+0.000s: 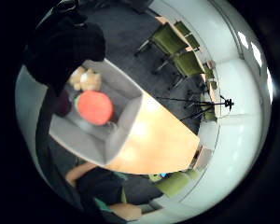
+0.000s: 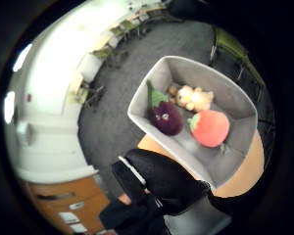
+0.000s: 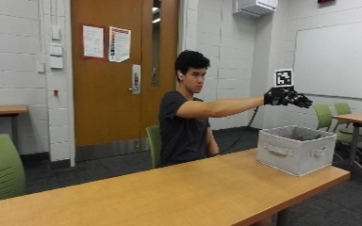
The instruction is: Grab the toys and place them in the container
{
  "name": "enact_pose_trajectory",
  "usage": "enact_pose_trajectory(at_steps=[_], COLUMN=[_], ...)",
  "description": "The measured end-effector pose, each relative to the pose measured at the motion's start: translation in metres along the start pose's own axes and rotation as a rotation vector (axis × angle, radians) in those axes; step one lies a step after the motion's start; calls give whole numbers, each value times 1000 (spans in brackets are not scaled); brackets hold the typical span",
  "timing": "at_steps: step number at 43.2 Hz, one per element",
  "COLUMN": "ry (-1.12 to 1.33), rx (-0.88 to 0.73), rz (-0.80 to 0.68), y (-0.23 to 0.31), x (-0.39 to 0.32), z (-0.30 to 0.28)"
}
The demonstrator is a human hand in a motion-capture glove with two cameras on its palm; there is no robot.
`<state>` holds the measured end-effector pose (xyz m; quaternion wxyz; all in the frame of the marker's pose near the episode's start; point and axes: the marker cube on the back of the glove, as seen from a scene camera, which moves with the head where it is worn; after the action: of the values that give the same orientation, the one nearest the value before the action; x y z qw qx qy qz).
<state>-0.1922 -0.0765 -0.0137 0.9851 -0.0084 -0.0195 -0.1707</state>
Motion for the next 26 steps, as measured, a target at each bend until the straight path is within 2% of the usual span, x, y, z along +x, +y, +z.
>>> enact_pose_trajectory(at_steps=[5, 11, 17, 26], ry=[27, 23, 91, 141], rx=[41, 67, 110, 129], rz=[-94, -76, 233, 320], y=[29, 69, 113, 171], x=[35, 92, 171, 224], z=[-11, -17, -3, 10])
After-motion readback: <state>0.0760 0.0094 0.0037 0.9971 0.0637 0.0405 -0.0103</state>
